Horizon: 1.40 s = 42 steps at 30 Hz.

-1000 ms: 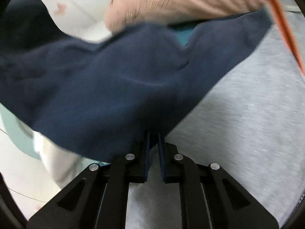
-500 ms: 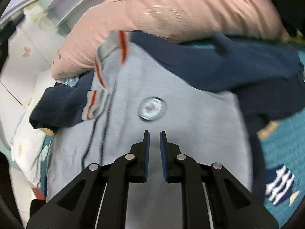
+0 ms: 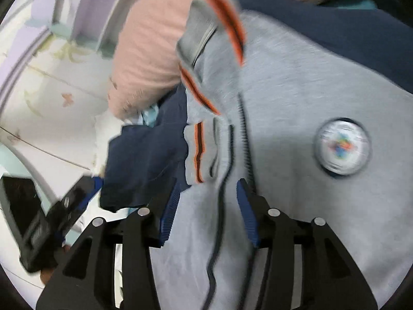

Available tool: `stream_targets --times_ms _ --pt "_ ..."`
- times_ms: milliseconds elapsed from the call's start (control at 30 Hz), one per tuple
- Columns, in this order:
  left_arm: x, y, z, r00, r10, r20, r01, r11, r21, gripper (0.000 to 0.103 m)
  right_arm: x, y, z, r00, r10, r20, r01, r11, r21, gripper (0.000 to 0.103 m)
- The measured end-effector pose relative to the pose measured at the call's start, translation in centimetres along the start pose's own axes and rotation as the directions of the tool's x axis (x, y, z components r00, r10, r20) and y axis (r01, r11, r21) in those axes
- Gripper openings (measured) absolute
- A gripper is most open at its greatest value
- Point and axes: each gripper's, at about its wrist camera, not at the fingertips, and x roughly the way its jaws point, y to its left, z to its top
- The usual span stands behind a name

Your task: Fold large clothes

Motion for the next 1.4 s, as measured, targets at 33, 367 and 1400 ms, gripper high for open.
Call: stream_targets --times_ms 33,367,1400 --pt "-0.2 0.7 -0.3 1.0 0.026 0.008 -0.026 1.0 -0.007 0.051 0.6 0.3 0.1 1.0 -0.002 -0.004 0.002 1.0 -0.004 0.045" --pt "-1.1 8.1 -0.8 0.986 0.165 0.036 -0.159 0.98 -0.122 0.075 5.3 3.1 -0.1 0.967 -0.255 0.028 0.255 0.947 -0.195 0.042" --pt "1.1 1.7 2.8 0.997 0.03 0.068 -0.021 0.99 -0.137 0.085 -11.9 -2.6 3.1 0.897 -0.289 0.334 0.391 0.871 -0.298 0.005"
